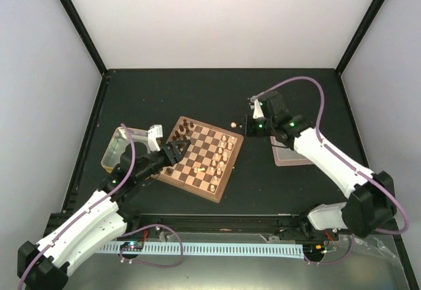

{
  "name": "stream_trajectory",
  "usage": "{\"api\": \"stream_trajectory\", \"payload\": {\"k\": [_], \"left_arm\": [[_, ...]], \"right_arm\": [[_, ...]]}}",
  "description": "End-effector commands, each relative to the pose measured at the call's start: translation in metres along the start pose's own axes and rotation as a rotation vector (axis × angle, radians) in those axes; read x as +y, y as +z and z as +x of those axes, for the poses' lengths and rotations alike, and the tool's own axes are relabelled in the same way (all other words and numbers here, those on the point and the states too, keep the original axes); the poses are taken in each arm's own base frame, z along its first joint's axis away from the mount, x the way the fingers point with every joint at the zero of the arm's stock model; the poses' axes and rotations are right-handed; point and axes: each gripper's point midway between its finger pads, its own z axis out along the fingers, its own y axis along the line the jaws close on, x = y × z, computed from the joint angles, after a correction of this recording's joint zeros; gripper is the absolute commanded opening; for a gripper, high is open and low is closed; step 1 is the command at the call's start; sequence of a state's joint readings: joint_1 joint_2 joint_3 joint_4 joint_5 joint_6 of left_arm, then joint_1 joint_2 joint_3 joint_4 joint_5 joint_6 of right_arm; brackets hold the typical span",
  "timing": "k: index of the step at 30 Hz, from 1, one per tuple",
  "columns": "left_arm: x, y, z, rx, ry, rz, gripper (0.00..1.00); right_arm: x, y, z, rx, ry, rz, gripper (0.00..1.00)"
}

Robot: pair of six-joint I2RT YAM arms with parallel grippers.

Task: Set up the chess pieces on the board
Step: Place the chess piece on the chessboard.

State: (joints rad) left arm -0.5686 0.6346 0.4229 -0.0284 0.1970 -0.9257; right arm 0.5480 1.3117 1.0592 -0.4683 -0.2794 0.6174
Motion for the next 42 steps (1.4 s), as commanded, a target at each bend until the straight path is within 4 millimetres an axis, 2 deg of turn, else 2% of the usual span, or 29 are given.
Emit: {"api": "stream_trajectory", "payload": {"k": [1,6,13,27,42], "left_arm": [[0.013,-0.003,0.003,0.027,0.13,-0.078,0.63],[0.023,-0.002,0.008,0.061,0.149,-0.124,0.64],[0.025,0.0,0.01,0.069,0.167,-0.127,0.63],[0.024,0.001,0.015,0.088,0.159,-0.107,0.64],[0.025,0.001,0.019,0.108,0.148,-0.103,0.64]], "right_arm": [[-0.051,0.002,0.055,0.322,-0.164,0.229,0.01],[-0.068,0.017,0.073,0.437,-0.163,0.276,0.01],[-0.073,0.044,0.088,0.509,-0.145,0.291,0.01],[-0.063,0.078,0.091,0.542,-0.091,0.239,0.02],[-0.057,0.095,0.093,0.537,-0.049,0.189,0.1]]}}
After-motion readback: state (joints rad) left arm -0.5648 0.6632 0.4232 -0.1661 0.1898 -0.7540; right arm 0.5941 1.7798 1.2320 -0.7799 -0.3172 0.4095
